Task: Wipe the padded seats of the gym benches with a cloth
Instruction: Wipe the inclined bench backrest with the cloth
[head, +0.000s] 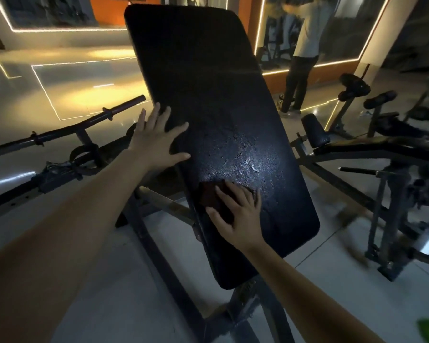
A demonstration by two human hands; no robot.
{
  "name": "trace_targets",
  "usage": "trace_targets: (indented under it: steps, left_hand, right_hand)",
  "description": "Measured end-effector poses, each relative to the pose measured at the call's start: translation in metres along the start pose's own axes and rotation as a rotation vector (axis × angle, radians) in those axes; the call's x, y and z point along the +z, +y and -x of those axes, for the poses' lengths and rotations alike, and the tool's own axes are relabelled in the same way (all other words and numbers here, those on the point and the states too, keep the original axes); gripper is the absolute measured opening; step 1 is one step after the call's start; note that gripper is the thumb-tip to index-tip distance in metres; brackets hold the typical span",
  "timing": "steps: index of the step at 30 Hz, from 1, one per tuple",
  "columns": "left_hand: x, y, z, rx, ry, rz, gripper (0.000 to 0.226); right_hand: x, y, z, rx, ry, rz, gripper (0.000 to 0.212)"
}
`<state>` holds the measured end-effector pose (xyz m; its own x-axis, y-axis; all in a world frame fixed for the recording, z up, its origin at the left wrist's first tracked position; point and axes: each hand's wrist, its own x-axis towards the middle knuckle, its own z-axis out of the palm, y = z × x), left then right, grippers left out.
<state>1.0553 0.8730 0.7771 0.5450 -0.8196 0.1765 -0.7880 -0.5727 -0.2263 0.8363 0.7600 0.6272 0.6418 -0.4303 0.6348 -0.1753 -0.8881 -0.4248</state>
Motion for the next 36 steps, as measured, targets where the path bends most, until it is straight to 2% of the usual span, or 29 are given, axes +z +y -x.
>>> trace_targets:
  steps: [2, 6, 10, 14, 19, 25, 30, 36]
  left_hand:
    - [-0.007, -0.002, -0.006, 0.045, 0.036, -0.028, 0.090]
    - [-0.015, -0.005, -0.016, 0.068, -0.054, -0.033, 0.105]
    - [-0.015, -0.003, -0.017, 0.063, -0.094, -0.026, 0.100]
    - [-0.017, -0.001, -0.018, 0.066, -0.100, 0.018, 0.098]
    - [-0.010, -0.005, -0.020, 0.075, -0.074, 0.061, 0.095]
    - [-0.010, -0.003, -0.020, 0.085, -0.079, 0.075, 0.094]
    - [-0.011, -0.002, -0.018, 0.090, -0.080, 0.097, 0.093]
    - [-0.012, -0.003, -0.019, 0.080, -0.082, 0.113, 0.093]
  right_hand:
    - [0.004, 0.003, 0.002, -0.045, -0.021, 0.066, 0.050]
    - [0.001, 0.001, -0.022, 0.004, -0.032, 0.147, 0.045]
    - [-0.005, -0.014, -0.049, 0.017, -0.079, 0.162, 0.049]
    - [0.003, -0.026, -0.045, 0.038, 0.010, 0.182, 0.049]
    - [0.022, -0.046, -0.014, 0.103, 0.086, 0.097, 0.049]
    - [0.023, -0.038, 0.036, 0.026, 0.107, 0.056, 0.029]
    - [0.022, -0.016, 0.129, -0.187, 0.007, 0.120, 0.028]
    - [0.036, -0.027, 0.101, -0.160, 0.043, 0.106, 0.028]
